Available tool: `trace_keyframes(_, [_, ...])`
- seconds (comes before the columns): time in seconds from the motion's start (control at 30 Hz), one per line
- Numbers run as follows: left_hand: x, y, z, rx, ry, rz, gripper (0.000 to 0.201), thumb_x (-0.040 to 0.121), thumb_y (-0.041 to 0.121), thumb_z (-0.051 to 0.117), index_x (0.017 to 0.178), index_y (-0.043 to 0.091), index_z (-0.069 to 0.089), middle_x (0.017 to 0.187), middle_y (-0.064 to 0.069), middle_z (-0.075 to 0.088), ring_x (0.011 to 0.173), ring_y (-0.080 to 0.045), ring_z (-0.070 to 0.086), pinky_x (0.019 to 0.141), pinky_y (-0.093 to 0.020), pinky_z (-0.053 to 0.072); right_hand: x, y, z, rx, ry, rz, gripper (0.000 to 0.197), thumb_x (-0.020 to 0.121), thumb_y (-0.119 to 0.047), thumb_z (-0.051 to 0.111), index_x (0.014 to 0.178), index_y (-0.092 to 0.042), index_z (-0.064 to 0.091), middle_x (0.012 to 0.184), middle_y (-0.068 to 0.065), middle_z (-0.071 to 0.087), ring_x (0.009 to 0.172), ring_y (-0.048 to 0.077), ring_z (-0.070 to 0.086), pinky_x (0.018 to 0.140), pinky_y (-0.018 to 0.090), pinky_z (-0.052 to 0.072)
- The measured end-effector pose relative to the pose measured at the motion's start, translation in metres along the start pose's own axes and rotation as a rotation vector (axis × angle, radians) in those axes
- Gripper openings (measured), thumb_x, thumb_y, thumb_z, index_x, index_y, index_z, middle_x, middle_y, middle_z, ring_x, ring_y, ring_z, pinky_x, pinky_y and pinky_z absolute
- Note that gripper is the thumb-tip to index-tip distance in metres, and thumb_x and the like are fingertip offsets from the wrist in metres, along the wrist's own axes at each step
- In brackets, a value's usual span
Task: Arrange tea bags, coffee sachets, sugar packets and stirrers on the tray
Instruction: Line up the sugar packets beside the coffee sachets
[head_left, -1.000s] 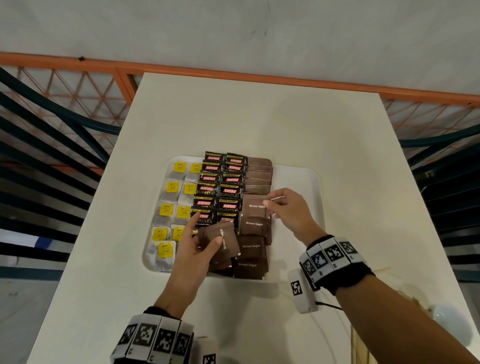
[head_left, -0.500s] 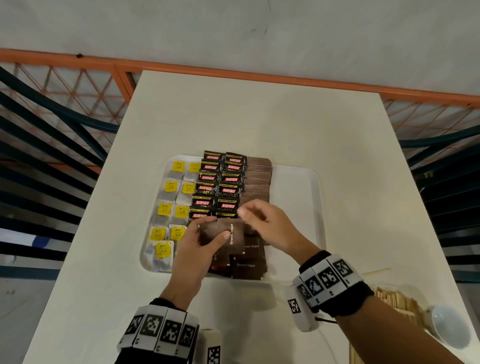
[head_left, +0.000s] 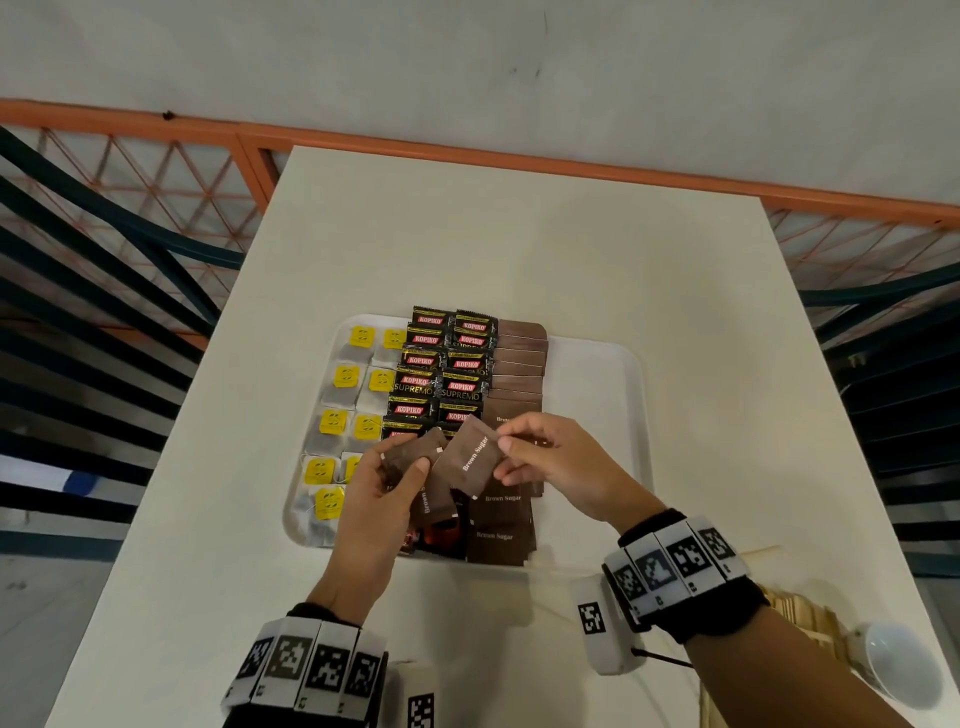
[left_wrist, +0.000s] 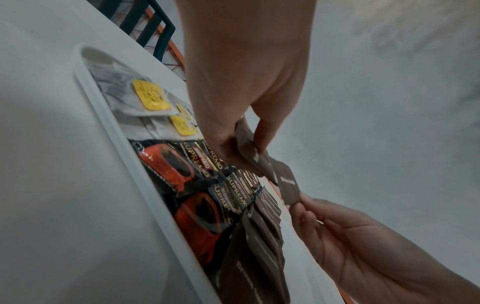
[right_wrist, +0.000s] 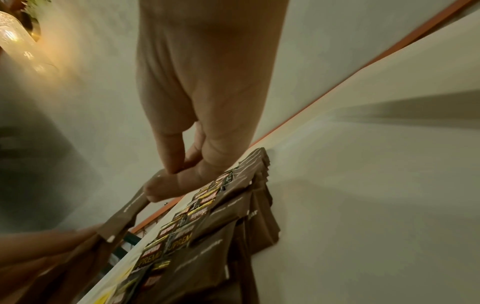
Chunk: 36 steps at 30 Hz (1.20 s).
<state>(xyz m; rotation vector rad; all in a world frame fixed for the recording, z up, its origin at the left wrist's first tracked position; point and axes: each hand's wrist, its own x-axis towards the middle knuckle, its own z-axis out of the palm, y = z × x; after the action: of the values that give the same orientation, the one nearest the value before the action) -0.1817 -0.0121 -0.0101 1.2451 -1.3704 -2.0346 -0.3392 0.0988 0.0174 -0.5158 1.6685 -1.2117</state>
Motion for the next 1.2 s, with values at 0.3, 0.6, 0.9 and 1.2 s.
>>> trace_keyframes(0.3, [0.000,0.001,-0.003,-0.045,0.030,-0.021,0.028,0.088,0.007,0.058,0.110,0.025,0.056,0.112,-0.009,0.063,0.096,-0.021,0.061,0.078,-0.043,0.054,0.017,0.005,-0.022,0.451,0.378,-0.009,0.016,0.091,0.002,0.050,0.101,-0.001,0.062,0.084,0.009,0.067,0.066,0.009,0.067,0.064,0.015,0.056])
trace_keyframes(0.6, [-0.001,0.004,0.000,-0.049,0.008,-0.021,0.031,0.089,0.007,0.057,0.118,0.018,0.053,0.109,-0.008,0.062,0.093,-0.019,0.061,0.069,-0.034,0.053,0.025,0.012,-0.016,0.235,0.571,0.127,0.008,0.085,-0.007,0.061,0.091,-0.011,0.064,0.079,0.001,0.064,0.057,0.007,0.046,0.043,0.008,0.038])
trace_keyframes(0.9, [-0.002,0.005,0.001,-0.091,-0.041,-0.075,0.035,0.091,-0.002,0.048,0.118,0.020,0.051,0.103,-0.006,0.063,0.086,-0.017,0.062,0.063,-0.029,0.052,0.033,0.020,-0.006,0.053,0.674,0.120,0.010,0.081,-0.011,0.067,0.091,-0.012,0.062,0.079,-0.001,0.060,0.066,0.006,0.053,0.057,0.013,0.040])
trace_keyframes(1.2, [-0.002,0.008,0.010,-0.063,-0.059,-0.012,0.032,0.086,-0.004,0.056,0.103,0.023,0.052,0.106,-0.010,0.061,0.093,-0.026,0.064,0.066,-0.032,0.058,0.011,0.006,0.015,-0.333,0.311,-0.036,0.019,0.089,-0.036,0.055,0.093,-0.018,0.060,0.080,-0.010,0.057,0.074,0.002,0.052,0.066,0.015,0.039])
